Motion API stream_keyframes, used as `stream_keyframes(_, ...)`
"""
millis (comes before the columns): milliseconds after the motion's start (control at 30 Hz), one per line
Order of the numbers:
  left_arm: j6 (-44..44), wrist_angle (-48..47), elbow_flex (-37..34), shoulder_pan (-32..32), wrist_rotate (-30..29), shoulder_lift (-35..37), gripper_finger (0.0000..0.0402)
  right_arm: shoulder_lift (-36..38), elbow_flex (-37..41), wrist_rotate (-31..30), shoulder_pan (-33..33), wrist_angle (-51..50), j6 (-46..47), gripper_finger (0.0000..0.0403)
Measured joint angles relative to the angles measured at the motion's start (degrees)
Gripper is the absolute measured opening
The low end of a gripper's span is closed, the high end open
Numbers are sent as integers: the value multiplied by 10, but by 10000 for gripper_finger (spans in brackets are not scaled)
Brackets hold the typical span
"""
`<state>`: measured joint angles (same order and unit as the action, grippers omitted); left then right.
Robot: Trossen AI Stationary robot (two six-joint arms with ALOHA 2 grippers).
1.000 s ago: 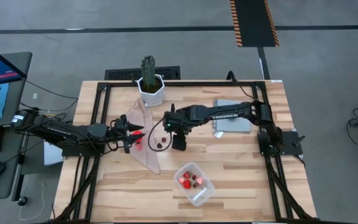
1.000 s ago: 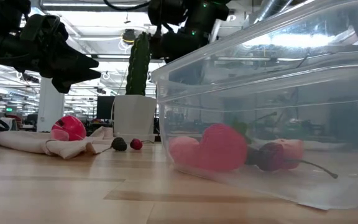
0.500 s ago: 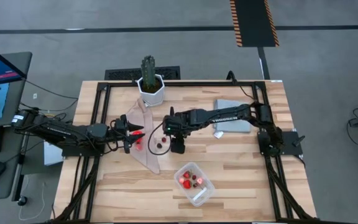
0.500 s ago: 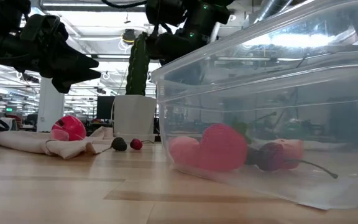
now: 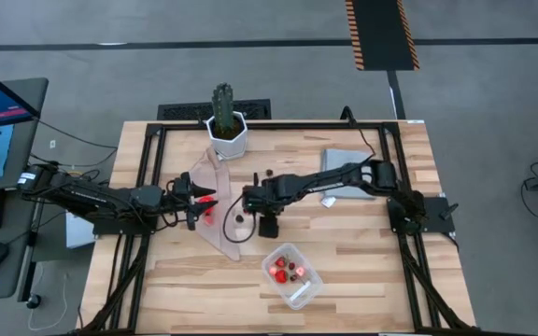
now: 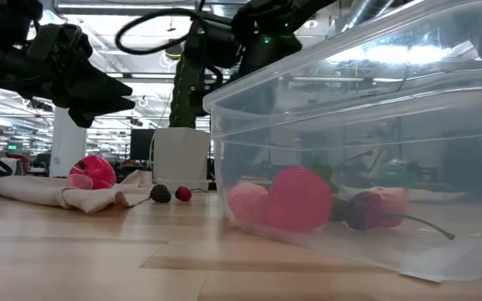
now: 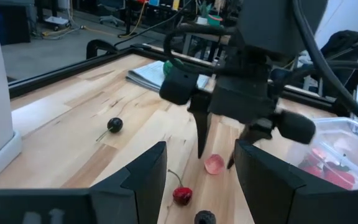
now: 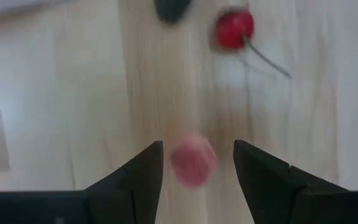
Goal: Pick and placing Produce into tupperware
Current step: Put the right peach into the transparent bin
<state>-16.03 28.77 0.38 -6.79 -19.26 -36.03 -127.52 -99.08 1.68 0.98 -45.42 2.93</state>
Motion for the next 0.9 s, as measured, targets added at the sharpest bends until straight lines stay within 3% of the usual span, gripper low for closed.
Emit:
stream_keyframes(333, -2, 1, 0, 0, -1, 0, 178, -12, 1, 0, 1, -8, 6, 204)
stream_keyframes(733, -3, 1, 0, 0, -2, 0, 178, -12, 1, 16, 1, -20, 11, 89)
stream_keyframes(900, -3, 1, 0, 0, -3, 0, 178, -5, -8, 15, 1, -34, 11, 81)
